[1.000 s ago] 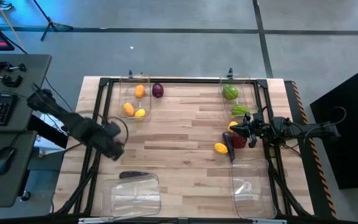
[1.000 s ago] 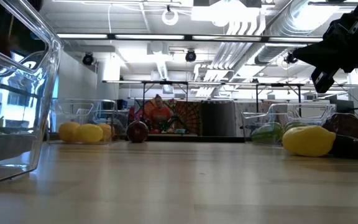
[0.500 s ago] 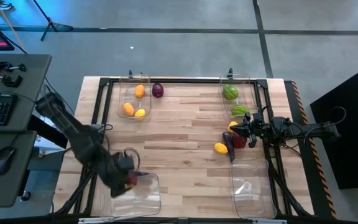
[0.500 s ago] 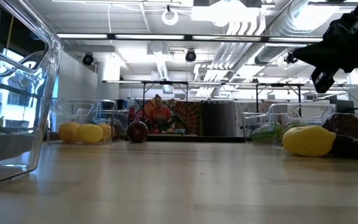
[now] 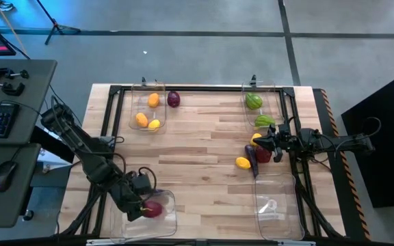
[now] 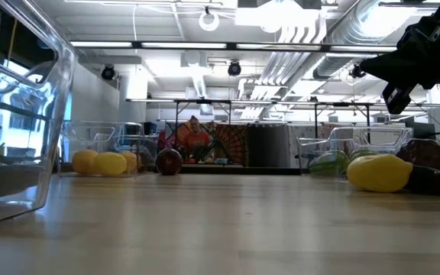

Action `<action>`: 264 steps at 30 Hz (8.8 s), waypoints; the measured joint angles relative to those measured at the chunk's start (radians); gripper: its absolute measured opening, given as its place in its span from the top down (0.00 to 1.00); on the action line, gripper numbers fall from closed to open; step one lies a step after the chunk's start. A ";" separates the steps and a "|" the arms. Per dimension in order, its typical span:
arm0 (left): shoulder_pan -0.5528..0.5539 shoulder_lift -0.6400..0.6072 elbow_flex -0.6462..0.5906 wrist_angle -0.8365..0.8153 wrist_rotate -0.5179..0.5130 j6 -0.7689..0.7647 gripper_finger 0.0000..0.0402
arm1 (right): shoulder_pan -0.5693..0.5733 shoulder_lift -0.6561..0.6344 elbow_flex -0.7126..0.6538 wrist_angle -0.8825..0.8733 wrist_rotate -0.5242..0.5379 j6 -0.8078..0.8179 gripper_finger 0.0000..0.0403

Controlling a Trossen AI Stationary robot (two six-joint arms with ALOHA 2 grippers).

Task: Sort produce into baskets
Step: Put the red apple into the bottom left transparent bin, then put the purple eggplant into the bottom right transparent bin

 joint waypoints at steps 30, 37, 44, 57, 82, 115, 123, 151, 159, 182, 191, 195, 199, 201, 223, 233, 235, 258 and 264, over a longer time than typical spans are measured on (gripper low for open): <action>0.899 -0.275 -0.067 0.708 0.135 0.811 0.10 | 0.000 -0.001 0.000 0.197 0.229 0.383 1.00; 0.911 -0.276 -0.337 1.117 0.153 0.626 0.10 | 0.000 0.042 0.000 0.556 0.362 0.407 1.00; 0.943 -0.376 -0.417 1.168 0.218 0.591 0.10 | 0.000 0.305 0.199 0.742 0.251 0.154 1.00; 0.989 -0.750 -0.417 0.917 0.233 0.688 0.10 | -0.008 0.795 0.671 0.257 0.513 -0.015 0.99; 0.989 -0.811 -0.417 0.753 0.222 0.739 0.10 | -0.031 1.132 0.878 -1.320 -0.140 0.834 0.01; 0.989 -0.810 -0.417 0.745 0.078 0.777 0.10 | -0.034 1.152 0.603 -1.079 -0.090 1.073 0.33; 0.988 -0.810 -0.417 0.745 0.052 0.651 0.10 | -0.003 1.151 0.906 -1.207 0.040 0.806 0.35; 0.988 -0.783 -0.416 0.676 0.154 0.393 0.10 | 0.186 2.033 1.649 -0.170 -0.439 0.124 0.34; 0.988 -0.785 -0.416 0.678 0.207 0.392 0.10 | 0.243 2.276 1.983 -0.190 -0.410 0.133 0.33; 0.988 -0.785 -0.416 0.679 0.236 0.416 0.10 | 0.246 2.398 2.161 -0.272 -0.379 0.236 0.19; 0.988 -0.784 -0.416 0.679 0.175 0.418 0.10 | 0.205 2.396 2.161 -0.351 -0.533 0.096 0.07; 0.988 -0.781 -0.416 0.680 0.116 0.418 0.10 | 0.155 2.355 2.160 -0.469 -0.613 -0.059 0.10; 0.988 -0.772 -0.416 0.679 0.070 0.418 0.10 | 0.118 2.253 2.161 -0.737 -0.525 -0.265 0.11; 0.988 -0.763 -0.416 0.679 0.054 0.418 0.10 | 0.097 2.200 2.153 -0.870 -0.455 -0.348 0.11; 0.989 -0.639 -0.417 0.679 -0.066 0.364 0.10 | 0.034 1.037 0.786 -0.769 0.058 0.859 0.11; 0.989 -0.628 -0.417 0.679 -0.032 0.440 0.10 | 0.072 1.012 0.611 -0.594 -0.059 1.193 0.11; 0.989 -0.628 -0.417 0.679 -0.024 0.484 0.10 | 0.065 1.056 0.646 -0.681 -0.069 1.174 0.11; 0.989 -0.628 -0.417 0.678 -0.022 0.582 0.10 | -0.041 1.410 0.756 -0.888 -0.026 1.117 0.11; 0.989 -0.628 -0.417 0.678 -0.022 0.582 0.10 | -0.053 1.454 0.756 -0.882 -0.027 1.091 0.17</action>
